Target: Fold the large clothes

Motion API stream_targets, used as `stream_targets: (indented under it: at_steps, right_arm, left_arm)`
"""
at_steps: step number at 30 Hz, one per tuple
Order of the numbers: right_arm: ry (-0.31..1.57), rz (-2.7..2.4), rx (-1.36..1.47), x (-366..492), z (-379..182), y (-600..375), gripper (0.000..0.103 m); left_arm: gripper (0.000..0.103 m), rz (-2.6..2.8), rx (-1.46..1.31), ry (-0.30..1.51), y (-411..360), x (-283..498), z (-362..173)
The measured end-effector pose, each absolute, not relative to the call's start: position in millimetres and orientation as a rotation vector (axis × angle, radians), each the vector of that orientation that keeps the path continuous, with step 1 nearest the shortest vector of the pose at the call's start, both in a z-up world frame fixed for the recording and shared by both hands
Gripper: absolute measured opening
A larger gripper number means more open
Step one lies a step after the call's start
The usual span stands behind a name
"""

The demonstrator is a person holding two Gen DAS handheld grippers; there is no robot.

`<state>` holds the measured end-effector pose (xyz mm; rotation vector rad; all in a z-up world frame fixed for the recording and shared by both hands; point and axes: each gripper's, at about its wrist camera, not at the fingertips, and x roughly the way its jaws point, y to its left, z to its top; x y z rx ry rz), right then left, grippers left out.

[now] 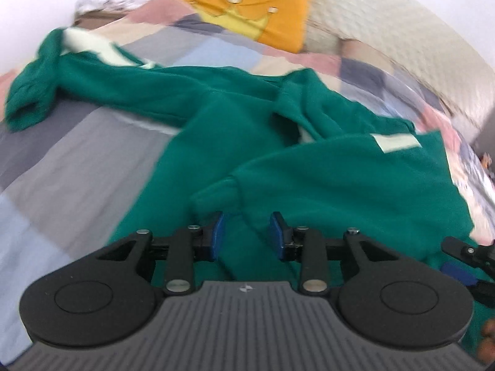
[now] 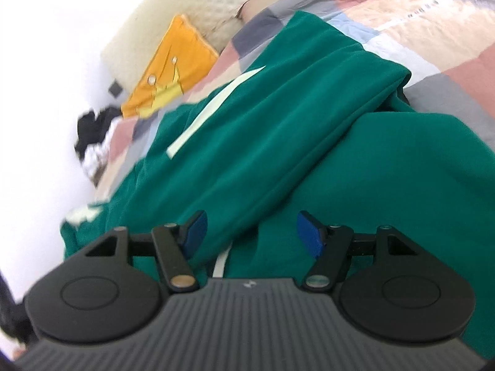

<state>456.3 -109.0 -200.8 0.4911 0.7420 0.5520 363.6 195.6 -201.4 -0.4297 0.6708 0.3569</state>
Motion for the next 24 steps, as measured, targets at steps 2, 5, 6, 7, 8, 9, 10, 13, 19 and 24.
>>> stream_targets:
  at_steps: [2, 5, 6, 7, 8, 9, 10, 13, 19, 24]
  right_arm:
    - [0.753, 0.567, 0.540, 467.8, -207.9, -108.6, 0.067]
    - [0.765, 0.587, 0.608, 475.2, -218.7, -107.5, 0.067]
    - [0.763, 0.598, 0.624, 476.2, -221.0, -106.6, 0.067]
    - [0.765, 0.605, 0.637, 477.1, -223.1, -105.2, 0.067]
    - [0.768, 0.607, 0.650, 477.8, -224.8, -103.2, 0.067]
    - [0.772, 0.605, 0.660, 478.8, -225.8, -101.1, 0.067]
    - [0.773, 0.605, 0.669, 480.3, -226.9, -100.5, 0.067]
    - [0.767, 0.606, 0.704, 484.8, -230.1, -98.5, 0.054]
    - [0.792, 0.570, 0.773, 492.2, -238.7, -104.0, 0.015]
    - [0.773, 0.590, 0.810, 488.6, -225.7, -110.8, 0.008]
  left_arm:
    - [0.040, 0.376, -0.469, 0.678, 204.3, 353.3, -200.7]
    - [0.058, 0.391, -0.547, 0.701, 215.5, 337.6, -201.5]
    - [0.067, 0.383, -0.591, 0.705, 219.5, 334.5, -202.8]
    - [0.067, 0.361, -0.635, 0.701, 222.6, 332.1, -204.0]
    - [0.068, 0.338, -0.665, 0.698, 223.3, 329.4, -204.8]
    - [0.068, 0.325, -0.676, 0.700, 221.1, 330.3, -205.6]
    - [0.068, 0.319, -0.668, 0.701, 219.4, 333.0, -206.0]
    - [0.067, 0.287, -0.661, 0.709, 214.6, 345.5, -211.7]
    - [0.051, 0.285, -0.665, 0.714, 211.8, 370.3, -224.1]
    - [0.014, 0.283, -0.708, 0.645, 230.2, 364.5, -209.0]
